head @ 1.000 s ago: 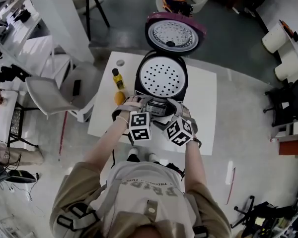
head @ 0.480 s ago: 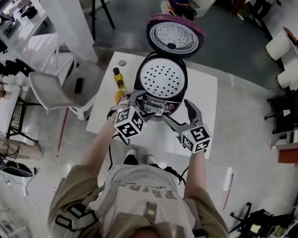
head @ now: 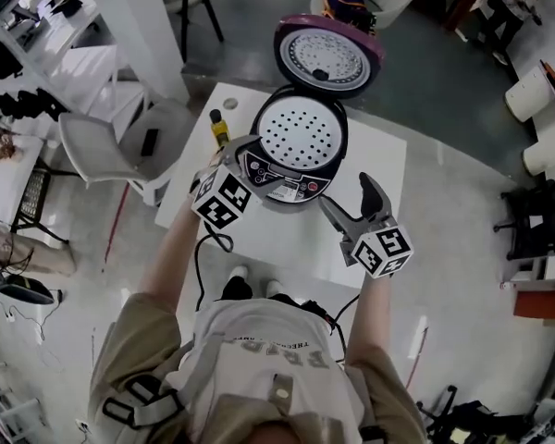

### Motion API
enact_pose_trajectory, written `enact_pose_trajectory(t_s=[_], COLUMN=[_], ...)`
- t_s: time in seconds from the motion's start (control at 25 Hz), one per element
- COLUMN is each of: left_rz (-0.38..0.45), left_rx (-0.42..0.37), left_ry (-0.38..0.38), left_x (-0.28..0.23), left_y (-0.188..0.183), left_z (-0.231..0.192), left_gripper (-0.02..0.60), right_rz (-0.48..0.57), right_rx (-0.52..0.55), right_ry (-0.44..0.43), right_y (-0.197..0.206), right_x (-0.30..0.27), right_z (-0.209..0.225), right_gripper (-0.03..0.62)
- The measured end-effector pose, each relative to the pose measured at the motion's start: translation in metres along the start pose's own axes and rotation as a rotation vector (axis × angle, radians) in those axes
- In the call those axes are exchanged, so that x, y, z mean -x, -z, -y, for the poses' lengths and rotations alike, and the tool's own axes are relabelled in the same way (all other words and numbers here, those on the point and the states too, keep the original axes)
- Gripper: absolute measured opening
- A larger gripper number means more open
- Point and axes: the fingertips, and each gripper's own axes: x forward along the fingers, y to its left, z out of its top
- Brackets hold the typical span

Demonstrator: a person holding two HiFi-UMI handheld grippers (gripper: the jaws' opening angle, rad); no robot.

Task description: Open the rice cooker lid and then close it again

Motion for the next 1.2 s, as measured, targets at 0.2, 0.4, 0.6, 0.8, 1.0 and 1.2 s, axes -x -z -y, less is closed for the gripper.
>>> enact_pose_trajectory(t_s=[0.2, 0.4, 0.6, 0.8, 1.0, 1.2], left_rz=[-0.008, 0.005, 0.032, 0.051, 0.076, 0.095], left_rx=[0.009, 0.029, 0.047, 0.011, 0.011, -0.021], left_ry=[-0.078, -0.151, -0.195, -0.180, -0.132, -0.099], left_x=[0.004, 0.007, 0.009, -0.005, -0.020, -0.031], left_y=[-0.007, -0.014, -0.018, -0.017, -0.021, -0.027], left_z=[-0.005, -0.009, -0.024, -0.041, -0.068, -0.103], left_gripper=[0.403, 0.403, 0.403, 0.403, 0.403, 0.403], right_rz=[0.008, 0.018, 0.030, 0.078, 0.074, 0.076], right_rx=[0.021, 0.027, 0.027, -0.020, 0.012, 0.059], right_ry=[-0.059, -0.096, -0.095, -0.092, -0.062, -0.028], right_y=[-0.011, -0.017, -0.024, -0.033, -0.042, -0.056], right_x=[0.004, 0.007, 0.001, -0.009, -0.024, -0.042], right_z=[0.004, 0.011, 0.017, 0.026, 0.039, 0.056], right_gripper=[0.443, 0.443, 0.443, 0.443, 0.451, 0.456])
